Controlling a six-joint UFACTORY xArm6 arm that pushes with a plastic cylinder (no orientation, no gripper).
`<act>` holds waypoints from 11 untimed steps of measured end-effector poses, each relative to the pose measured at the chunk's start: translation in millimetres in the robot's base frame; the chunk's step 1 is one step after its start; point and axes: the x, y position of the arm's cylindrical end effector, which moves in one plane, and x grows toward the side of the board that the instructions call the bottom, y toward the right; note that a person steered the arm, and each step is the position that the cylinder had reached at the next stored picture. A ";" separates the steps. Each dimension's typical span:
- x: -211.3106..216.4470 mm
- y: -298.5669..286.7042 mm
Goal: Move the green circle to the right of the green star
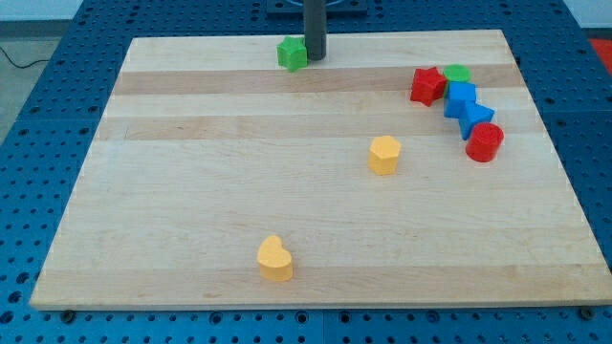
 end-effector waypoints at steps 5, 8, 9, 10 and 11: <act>77.9 222.0; 29.4 110.7; 27.2 97.6; 49.5 95.5; 67.9 72.6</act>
